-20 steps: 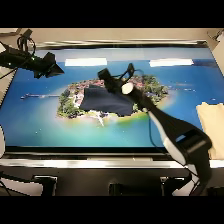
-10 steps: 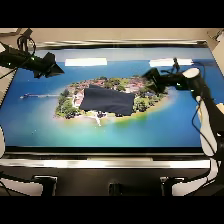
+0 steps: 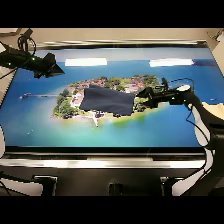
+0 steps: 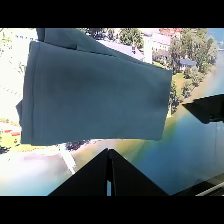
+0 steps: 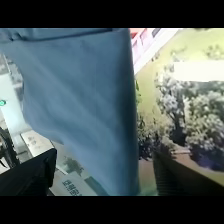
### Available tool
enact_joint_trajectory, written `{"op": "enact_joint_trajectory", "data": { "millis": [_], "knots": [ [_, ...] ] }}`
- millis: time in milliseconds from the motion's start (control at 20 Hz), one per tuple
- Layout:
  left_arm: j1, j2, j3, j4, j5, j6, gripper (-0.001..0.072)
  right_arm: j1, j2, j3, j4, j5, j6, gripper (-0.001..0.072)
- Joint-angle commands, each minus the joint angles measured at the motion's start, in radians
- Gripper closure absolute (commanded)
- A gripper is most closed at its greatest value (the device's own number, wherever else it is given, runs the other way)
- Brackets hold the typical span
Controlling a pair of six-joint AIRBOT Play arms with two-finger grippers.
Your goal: Fold the clothes and pants, and hang the long-sleeved shirts on hangers.
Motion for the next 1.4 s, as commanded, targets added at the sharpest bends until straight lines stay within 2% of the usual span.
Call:
{"op": "enact_joint_trajectory", "data": {
  "millis": [0, 350, 400, 450, 500, 550, 600, 750, 900, 1050, 1200, 1350],
  "knots": [
    [0.000, 0.000, 0.000, 0.000, 0.000, -0.006, 0.0692, 0.051, -0.039, -0.008, 0.016, -0.037, -0.039, 0.0008],
    [0.000, -0.002, 0.000, 0.000, 0.000, -0.005, 0.0692, 0.145, -0.063, -0.008, 0.036, -0.123, -0.038, 0.0044],
    [0.000, -0.002, 0.000, 0.000, 0.000, -0.005, 0.0692, 0.161, -0.065, -0.008, 0.037, -0.148, -0.038, 0.0073],
    [0.000, -0.002, 0.000, 0.000, 0.000, -0.005, 0.0692, 0.174, -0.064, -0.008, 0.037, -0.175, -0.038, 0.0210],
    [0.000, -0.002, 0.000, 0.000, 0.000, -0.005, 0.0692, 0.184, -0.064, -0.007, 0.046, -0.203, -0.038, 0.0387],
    [0.000, -0.002, 0.000, 0.000, 0.000, -0.005, 0.0692, 0.187, -0.064, -0.005, 0.069, -0.218, -0.035, 0.0666],
    [0.000, -0.002, 0.000, 0.000, 0.000, -0.005, 0.0692, 0.185, -0.061, 0.002, 0.111, -0.227, -0.035, 0.0690],
    [0.000, -0.002, 0.000, -0.001, 0.000, 0.003, 0.0692, 0.171, -0.019, 0.054, 0.163, -0.272, -0.034, 0.0691],
    [0.000, -0.002, 0.000, 0.000, -0.001, 0.003, 0.0692, 0.134, 0.005, 0.190, 0.149, -0.312, 0.071, 0.0691],
    [0.000, -0.002, 0.000, -0.006, -0.014, 0.002, 0.0692, 0.051, 0.005, 0.375, 0.088, -0.340, 0.174, 0.0692],
    [0.000, -0.002, 0.000, -0.007, -0.046, 0.002, 0.0692, -0.054, 0.005, 0.533, -0.067, -0.336, 0.304, 0.0692],
    [0.000, -0.001, 0.000, -0.022, -0.064, 0.002, 0.0692, -0.180, 0.005, 0.624, -0.130, -0.327, 0.363, 0.0692]
  ]
}}
